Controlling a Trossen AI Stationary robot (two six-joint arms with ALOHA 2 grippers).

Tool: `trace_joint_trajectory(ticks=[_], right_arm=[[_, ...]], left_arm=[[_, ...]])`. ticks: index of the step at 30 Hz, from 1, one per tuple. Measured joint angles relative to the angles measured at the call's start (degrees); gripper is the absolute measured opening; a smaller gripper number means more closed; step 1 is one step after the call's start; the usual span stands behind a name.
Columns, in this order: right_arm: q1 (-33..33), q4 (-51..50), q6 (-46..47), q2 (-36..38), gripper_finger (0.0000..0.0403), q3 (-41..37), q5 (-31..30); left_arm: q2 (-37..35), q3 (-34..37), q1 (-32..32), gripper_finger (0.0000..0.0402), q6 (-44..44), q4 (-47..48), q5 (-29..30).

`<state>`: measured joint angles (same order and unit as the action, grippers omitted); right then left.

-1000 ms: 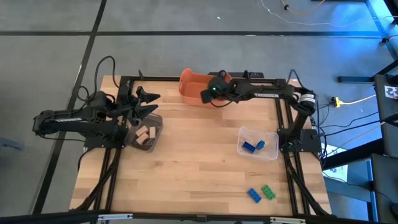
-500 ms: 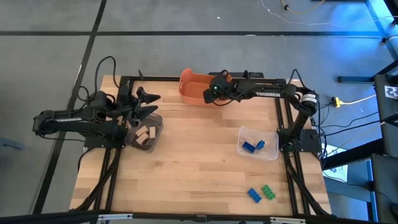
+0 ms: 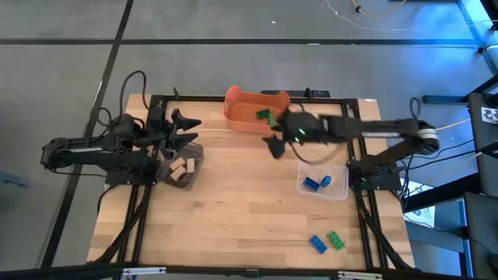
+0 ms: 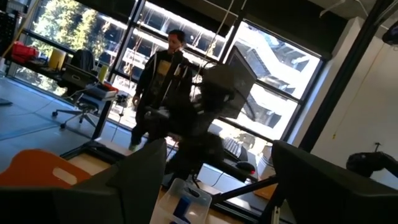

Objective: Sort & place blocks by color
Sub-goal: Put the green game piece into the orange bin

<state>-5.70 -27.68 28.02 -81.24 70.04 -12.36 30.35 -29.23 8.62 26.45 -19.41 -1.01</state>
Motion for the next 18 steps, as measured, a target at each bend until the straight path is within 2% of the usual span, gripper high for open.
trace_joint_trajectory(ticks=[4, 8, 12, 18], right_arm=[[9.48, 11.94, 3.28, 8.23, 0.0280, -7.62, -4.64], [15.89, 23.68, 3.27, 13.70, 0.0280, -14.30, -10.20], [18.56, 29.77, -0.05, 15.55, 0.0280, -17.60, -12.90], [18.68, 30.62, -1.56, 15.66, 0.0280, -17.55, -13.61]], left_arm=[[0.02, 0.00, -0.01, 0.0283, -0.04, 1.95, -0.02], [0.02, 0.00, 0.00, 0.0283, -0.06, 3.67, -0.03], [0.00, 0.02, -0.01, 0.0283, -0.06, 3.44, -0.01], [0.01, 0.02, 0.00, 0.0283, -0.06, 3.33, -0.01]])
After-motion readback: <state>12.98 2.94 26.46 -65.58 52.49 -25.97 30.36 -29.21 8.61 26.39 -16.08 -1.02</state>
